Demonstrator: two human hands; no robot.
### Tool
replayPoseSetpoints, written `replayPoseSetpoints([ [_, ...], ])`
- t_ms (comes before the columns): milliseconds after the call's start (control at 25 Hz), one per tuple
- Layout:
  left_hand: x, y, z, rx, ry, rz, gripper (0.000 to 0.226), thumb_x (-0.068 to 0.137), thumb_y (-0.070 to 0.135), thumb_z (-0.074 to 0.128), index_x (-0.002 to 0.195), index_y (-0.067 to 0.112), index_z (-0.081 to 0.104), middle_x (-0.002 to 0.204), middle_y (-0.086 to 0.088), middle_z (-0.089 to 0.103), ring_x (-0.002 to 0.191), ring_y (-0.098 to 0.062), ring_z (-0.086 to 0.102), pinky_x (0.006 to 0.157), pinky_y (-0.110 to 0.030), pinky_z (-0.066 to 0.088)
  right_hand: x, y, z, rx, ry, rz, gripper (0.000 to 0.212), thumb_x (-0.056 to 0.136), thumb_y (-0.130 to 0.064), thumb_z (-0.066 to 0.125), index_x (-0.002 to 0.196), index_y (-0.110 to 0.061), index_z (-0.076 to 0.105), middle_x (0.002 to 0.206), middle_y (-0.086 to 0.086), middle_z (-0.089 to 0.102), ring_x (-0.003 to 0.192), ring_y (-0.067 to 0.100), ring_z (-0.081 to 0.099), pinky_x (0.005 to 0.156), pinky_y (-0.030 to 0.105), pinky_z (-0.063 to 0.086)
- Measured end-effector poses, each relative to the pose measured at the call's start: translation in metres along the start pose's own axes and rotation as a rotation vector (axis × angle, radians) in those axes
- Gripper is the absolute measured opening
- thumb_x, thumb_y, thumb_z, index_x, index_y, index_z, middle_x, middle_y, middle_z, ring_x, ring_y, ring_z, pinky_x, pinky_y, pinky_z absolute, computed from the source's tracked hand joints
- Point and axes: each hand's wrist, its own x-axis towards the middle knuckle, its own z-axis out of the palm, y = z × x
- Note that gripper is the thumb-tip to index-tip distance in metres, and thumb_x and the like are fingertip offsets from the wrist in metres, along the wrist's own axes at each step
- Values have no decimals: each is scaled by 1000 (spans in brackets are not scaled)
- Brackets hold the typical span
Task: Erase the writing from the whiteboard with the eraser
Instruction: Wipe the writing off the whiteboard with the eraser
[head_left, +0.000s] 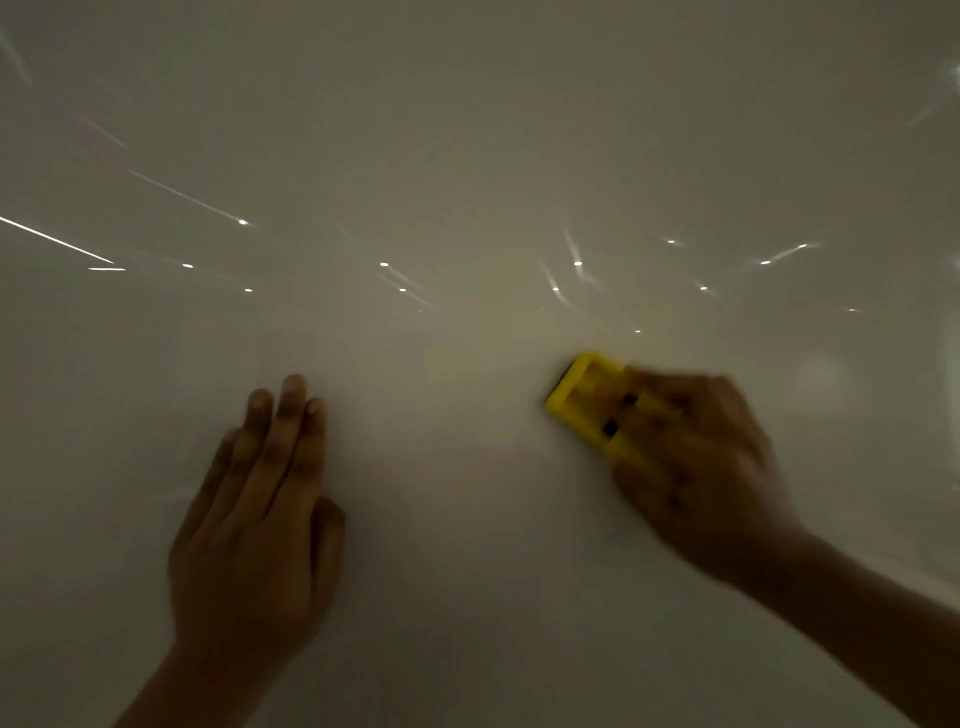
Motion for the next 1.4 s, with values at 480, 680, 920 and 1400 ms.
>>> replayPoseSetpoints([
  [480, 2, 9, 16, -53, -47, -64, 64, 98, 34, 34, 157, 13, 25, 167, -5, 24, 157, -19, 17, 127, -39, 18, -25, 74, -26, -51, 181, 366, 48, 88, -40, 61, 132, -20, 61, 124, 13, 53, 100, 37, 59, 82, 42, 51],
  [680, 4, 4, 12, -59, -98, -48, 67, 96, 37, 35, 156, 9, 27, 167, -8, 24, 157, -22, 17, 125, -45, 20, -64, 8, -8, 91, -89, -173, 22, 92, -39, 58, 105, -27, 71, 109, 2, 66, 86, 28, 60, 74, 37, 50],
  [920, 2, 9, 15, -16, -27, -50, 64, 98, 33, 35, 156, 9, 28, 166, -8, 26, 157, -22, 19, 126, -42, 19, -43, 130, -45, -220, 157, 406, 64, 87, -75, 44, 117, -21, 62, 114, 13, 58, 102, 36, 57, 90, 46, 49],
  [1400, 0, 6, 11, 13, -58, -29, 56, 103, 28, 27, 156, 10, 29, 166, -8, 27, 156, -23, 19, 128, -41, 18, 75, -45, 33, 190, -82, -309, 36, 81, -36, 68, 116, -34, 69, 121, 1, 69, 98, 33, 66, 83, 44, 52],
])
